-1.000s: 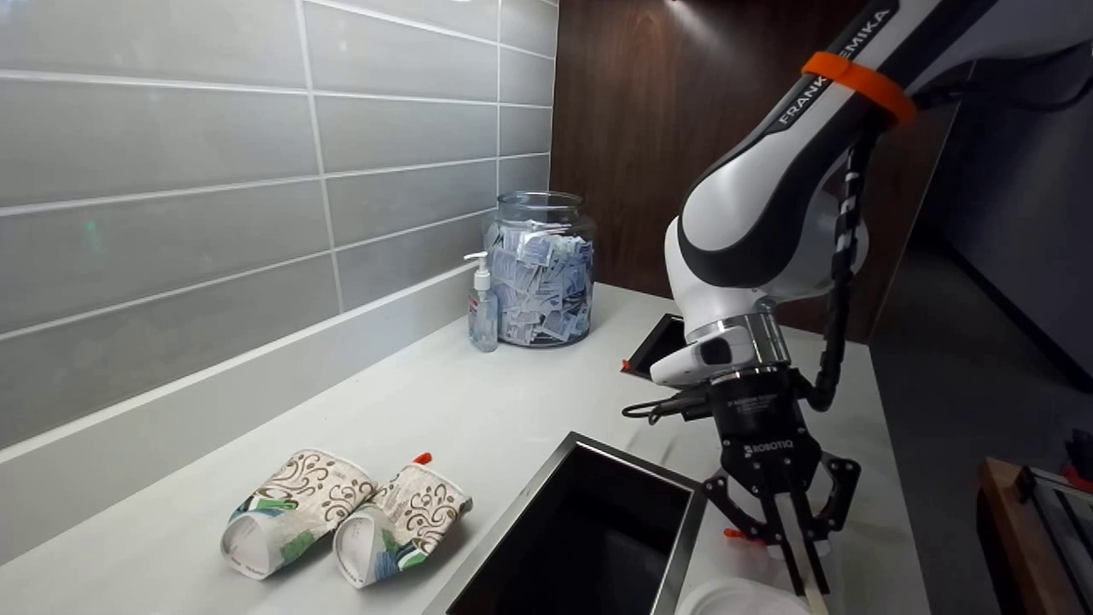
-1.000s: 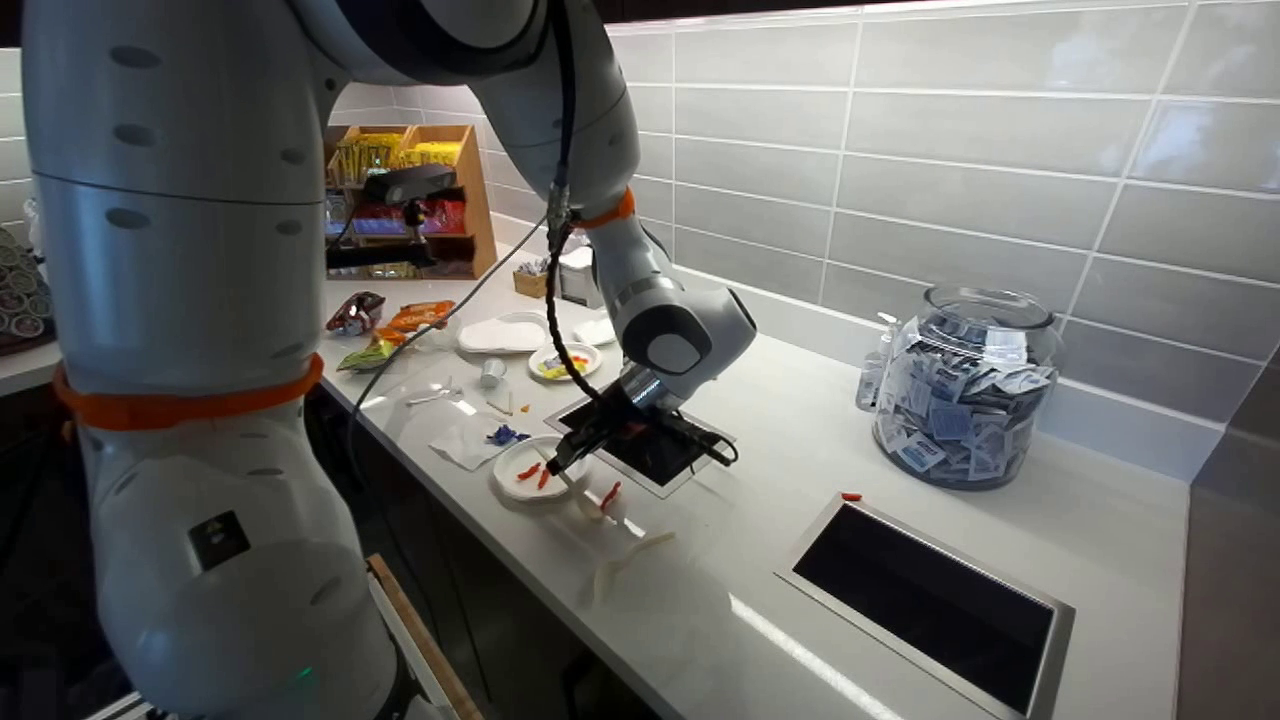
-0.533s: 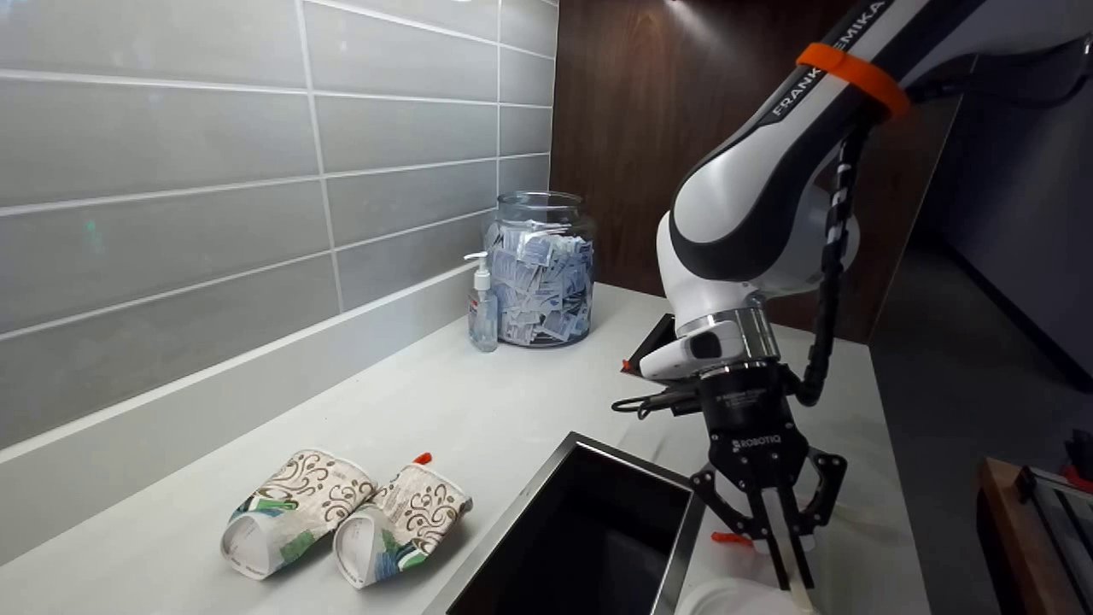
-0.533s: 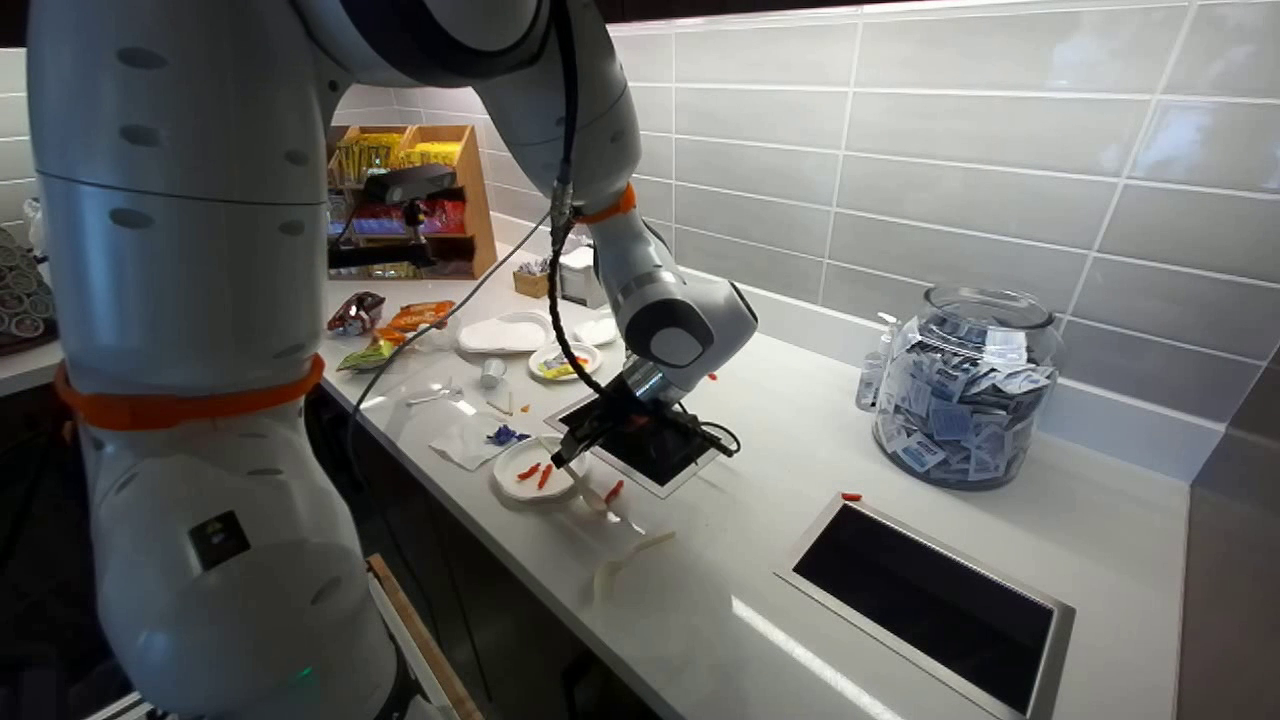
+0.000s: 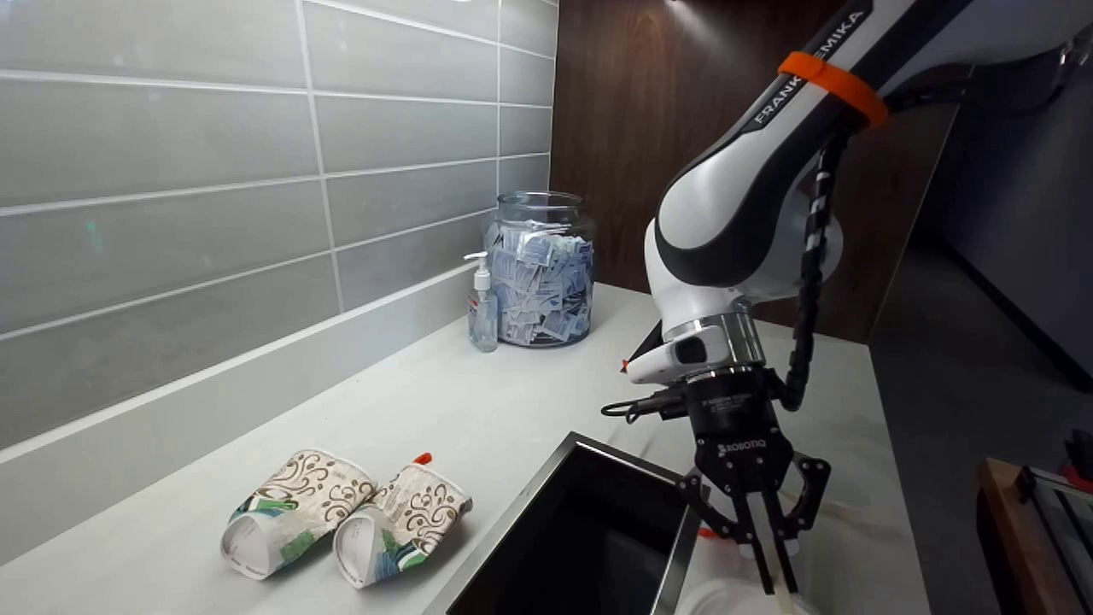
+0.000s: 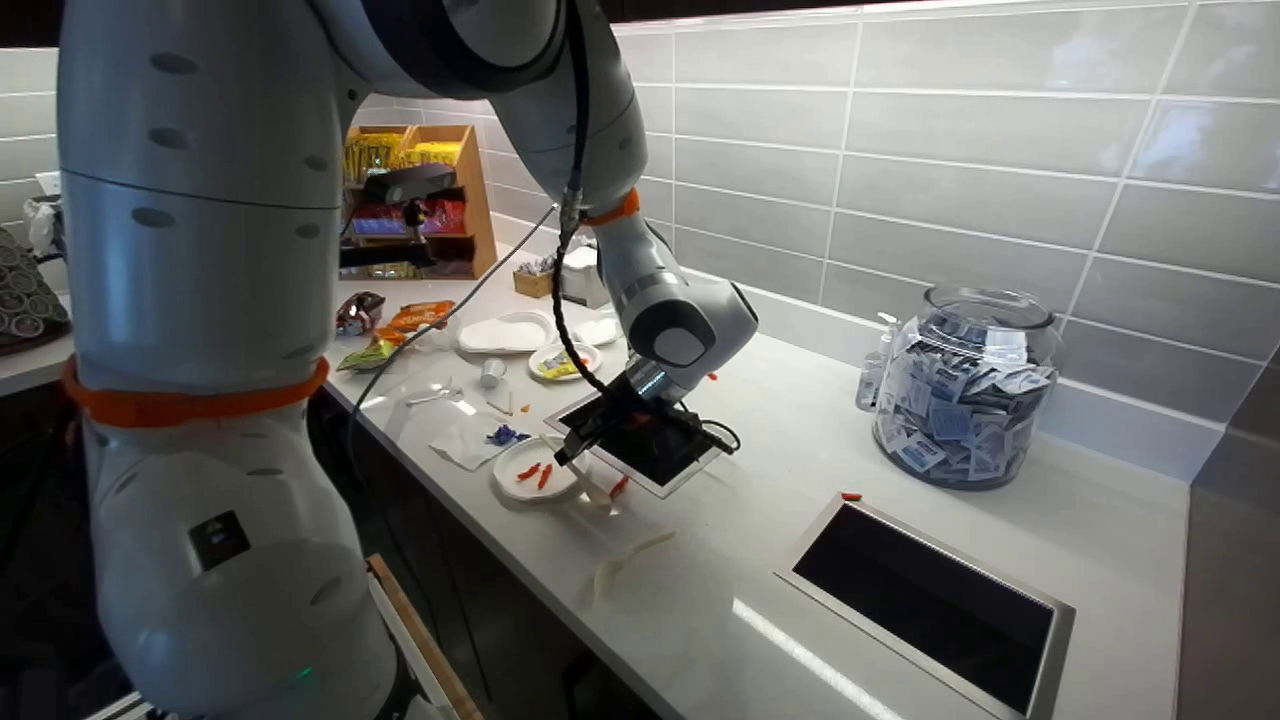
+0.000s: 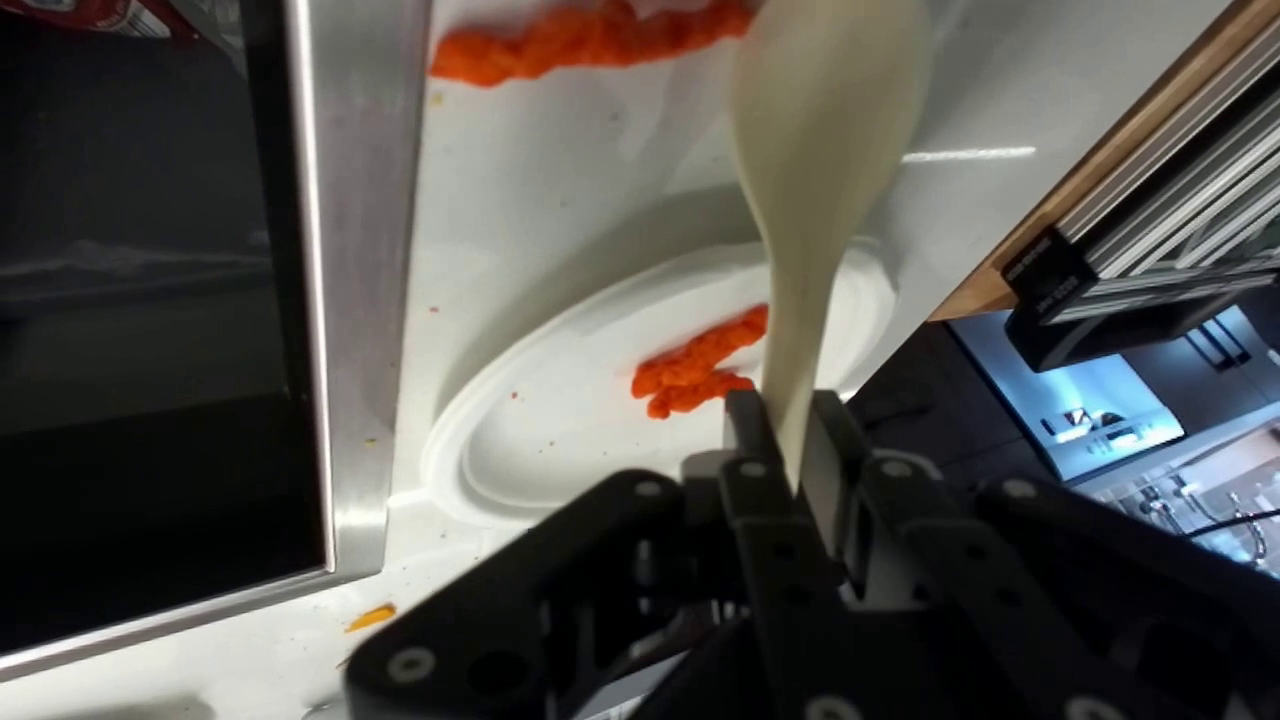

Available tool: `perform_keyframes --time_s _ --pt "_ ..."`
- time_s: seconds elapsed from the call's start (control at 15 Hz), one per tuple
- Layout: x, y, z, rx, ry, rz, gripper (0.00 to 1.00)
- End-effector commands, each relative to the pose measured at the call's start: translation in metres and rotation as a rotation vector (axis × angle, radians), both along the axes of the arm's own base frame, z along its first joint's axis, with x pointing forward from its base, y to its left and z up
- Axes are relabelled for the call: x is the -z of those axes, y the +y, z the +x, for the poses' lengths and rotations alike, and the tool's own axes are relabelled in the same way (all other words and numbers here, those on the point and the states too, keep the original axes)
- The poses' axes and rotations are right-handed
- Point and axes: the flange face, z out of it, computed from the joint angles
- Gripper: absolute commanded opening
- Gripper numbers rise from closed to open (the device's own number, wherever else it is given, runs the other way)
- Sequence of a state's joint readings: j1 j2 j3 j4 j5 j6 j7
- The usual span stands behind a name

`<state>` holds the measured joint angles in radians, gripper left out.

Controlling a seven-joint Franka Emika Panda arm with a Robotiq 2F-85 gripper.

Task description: Put the corn snacks into the hole in the table with the spoon

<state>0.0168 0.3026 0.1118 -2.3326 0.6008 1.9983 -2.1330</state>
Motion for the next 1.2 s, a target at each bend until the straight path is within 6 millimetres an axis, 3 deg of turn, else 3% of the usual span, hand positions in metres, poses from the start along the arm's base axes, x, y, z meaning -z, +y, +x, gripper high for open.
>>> perform_keyframes --time_s 0.0,1.13 --pt "0.007 0.004 0.008 -0.013 0.017 -0.005 0.03" --pt "-0.003 0.023 0.042 -0.011 -0.040 -0.011 0.03"
